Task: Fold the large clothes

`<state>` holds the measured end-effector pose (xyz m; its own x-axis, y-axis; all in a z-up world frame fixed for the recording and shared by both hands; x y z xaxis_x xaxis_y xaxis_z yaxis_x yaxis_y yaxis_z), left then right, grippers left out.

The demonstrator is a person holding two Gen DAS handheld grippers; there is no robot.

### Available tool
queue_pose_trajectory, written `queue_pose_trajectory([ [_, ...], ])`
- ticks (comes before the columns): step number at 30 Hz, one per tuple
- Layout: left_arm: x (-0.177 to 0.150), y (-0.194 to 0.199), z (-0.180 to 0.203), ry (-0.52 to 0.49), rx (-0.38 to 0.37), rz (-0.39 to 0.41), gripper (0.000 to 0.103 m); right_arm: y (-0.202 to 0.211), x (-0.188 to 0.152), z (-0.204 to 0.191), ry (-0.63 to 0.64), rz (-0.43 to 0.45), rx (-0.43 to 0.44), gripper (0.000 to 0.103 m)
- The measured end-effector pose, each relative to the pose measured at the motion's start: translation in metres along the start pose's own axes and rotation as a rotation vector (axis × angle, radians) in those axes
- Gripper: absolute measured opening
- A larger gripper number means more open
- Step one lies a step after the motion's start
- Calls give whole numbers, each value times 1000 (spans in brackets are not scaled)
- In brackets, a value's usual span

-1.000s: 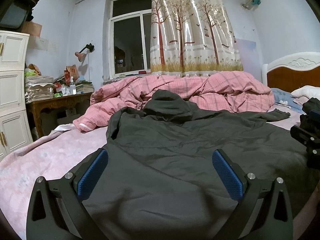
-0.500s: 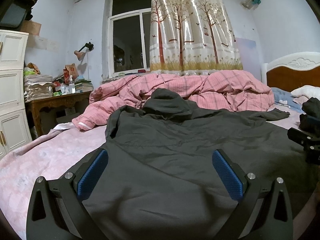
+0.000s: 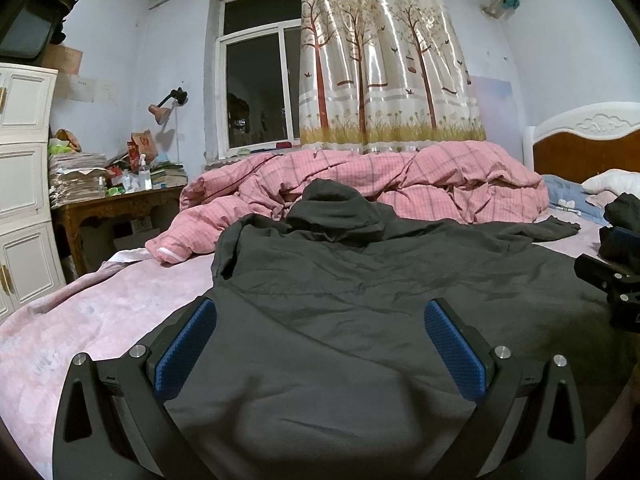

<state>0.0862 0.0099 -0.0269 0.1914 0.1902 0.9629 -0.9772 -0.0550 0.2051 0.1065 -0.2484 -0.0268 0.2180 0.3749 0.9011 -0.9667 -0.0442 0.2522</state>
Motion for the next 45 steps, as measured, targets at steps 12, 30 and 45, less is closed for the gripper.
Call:
queue_pose_trajectory([
  [12, 4, 5, -3, 26, -2, -8, 103, 1, 1, -3, 23, -3, -10, 102],
  [30, 14, 11, -5, 92, -40, 45, 103, 0, 1, -8, 43, -13, -15, 102],
  [45, 26, 78, -1, 56, -9, 47, 103, 62, -8, 0, 13, -70, -90, 102],
])
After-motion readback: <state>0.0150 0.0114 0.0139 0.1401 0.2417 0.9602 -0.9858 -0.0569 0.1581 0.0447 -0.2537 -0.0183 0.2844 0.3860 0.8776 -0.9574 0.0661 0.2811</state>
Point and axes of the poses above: each gripper's, at about its wrist camera, not at the fingertips, and y roughly against the way its jaws point, z to its right, x to its top, the point moved 10 cm from there along -y, roughly the way its jaws point, and after that the axes turned 15 degrees about y, right-handed, at the moved point
